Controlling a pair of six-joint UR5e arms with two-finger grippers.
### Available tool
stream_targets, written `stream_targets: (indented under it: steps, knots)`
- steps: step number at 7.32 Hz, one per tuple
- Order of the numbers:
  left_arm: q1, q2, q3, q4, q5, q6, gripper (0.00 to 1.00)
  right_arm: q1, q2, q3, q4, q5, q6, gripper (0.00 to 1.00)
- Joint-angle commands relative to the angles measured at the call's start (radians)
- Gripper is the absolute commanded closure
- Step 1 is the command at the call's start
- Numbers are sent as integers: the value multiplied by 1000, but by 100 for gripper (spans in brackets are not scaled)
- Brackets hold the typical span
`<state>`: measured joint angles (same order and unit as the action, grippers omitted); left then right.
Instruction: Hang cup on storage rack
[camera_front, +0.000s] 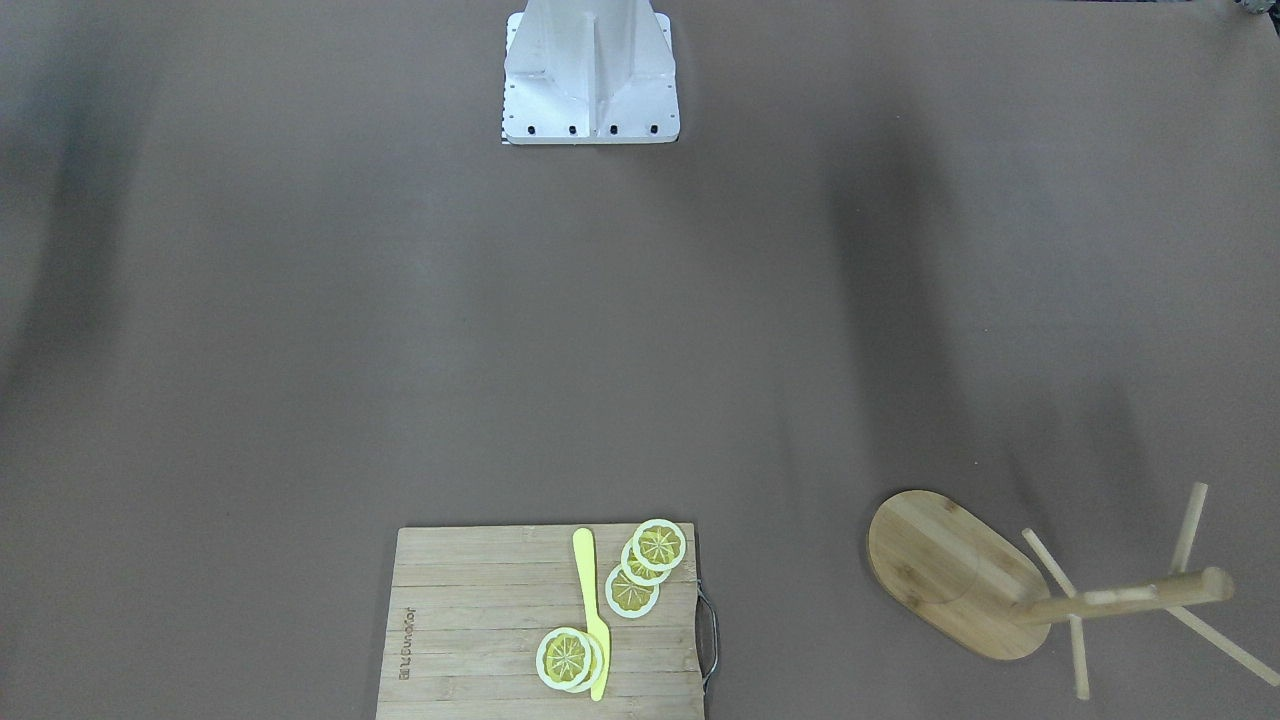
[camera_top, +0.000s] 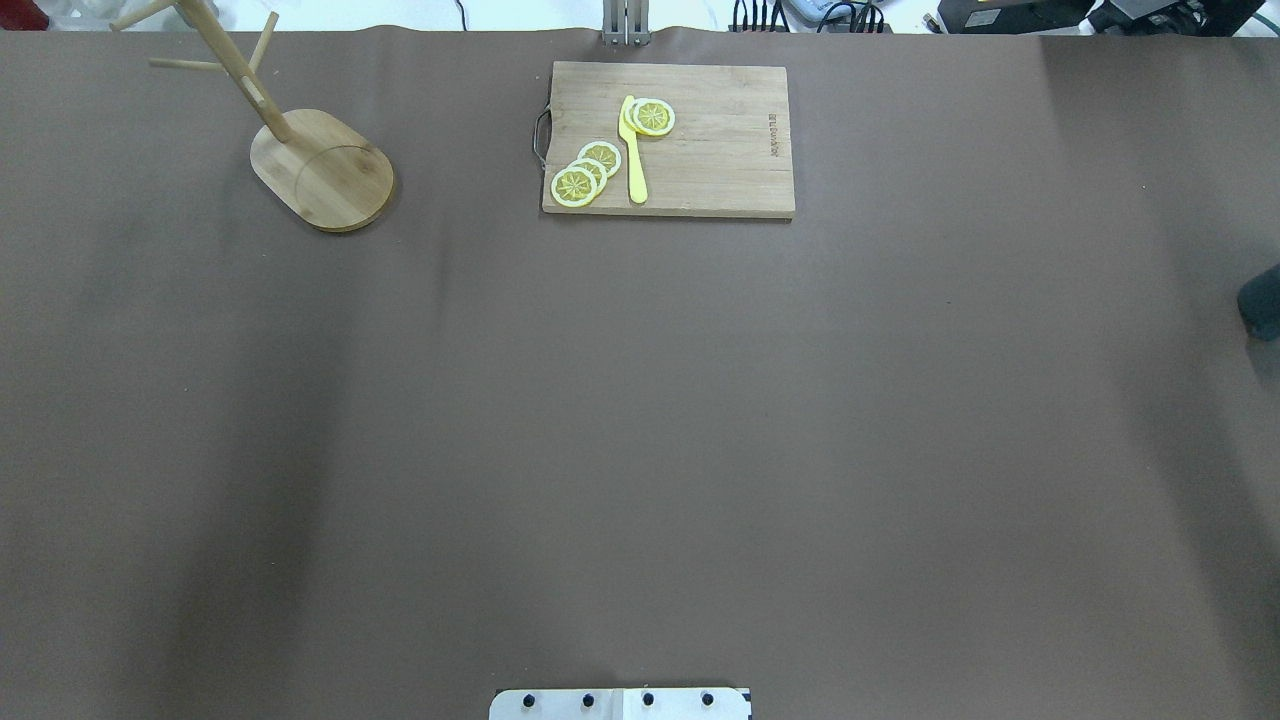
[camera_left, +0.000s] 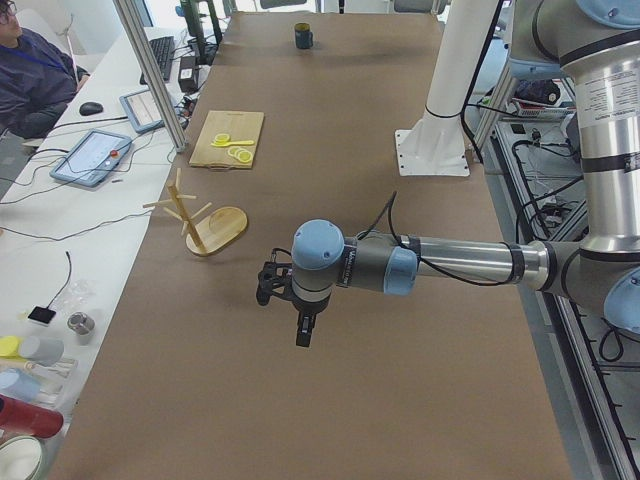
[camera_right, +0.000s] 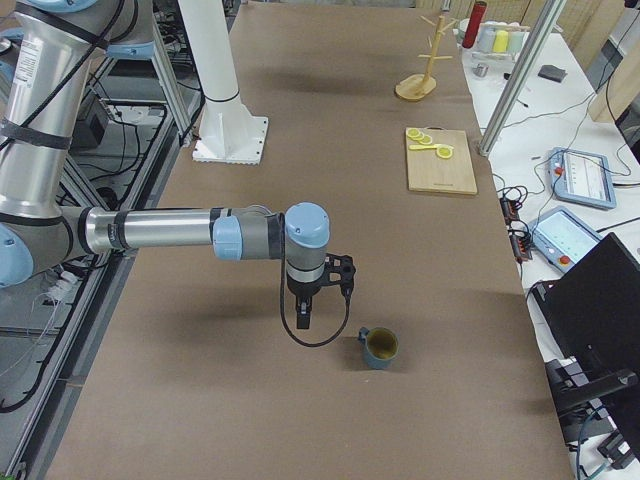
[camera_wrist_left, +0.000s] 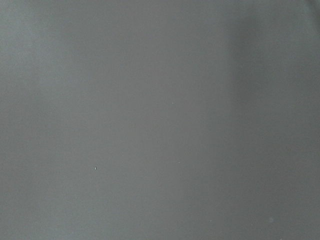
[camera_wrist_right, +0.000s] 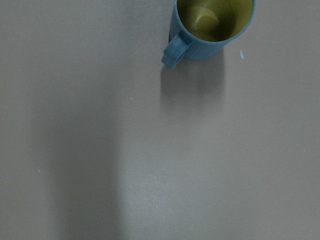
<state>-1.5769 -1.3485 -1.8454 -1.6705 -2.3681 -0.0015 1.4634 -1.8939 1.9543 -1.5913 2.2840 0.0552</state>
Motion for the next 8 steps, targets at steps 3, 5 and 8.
stream_targets:
  steps: [3, 5, 8]
  knots:
    - [0, -4, -1, -9, 3, 3, 0, 0, 9, 8, 1, 6, -2, 0]
    - [-2, -38, 0, -9, 7, -3, 0, 2, 36, 38, 1, 2, 12, 0]
    - [-5, -43, -47, -32, -6, -6, 0, 3, 133, 48, 10, 3, 2, 0]
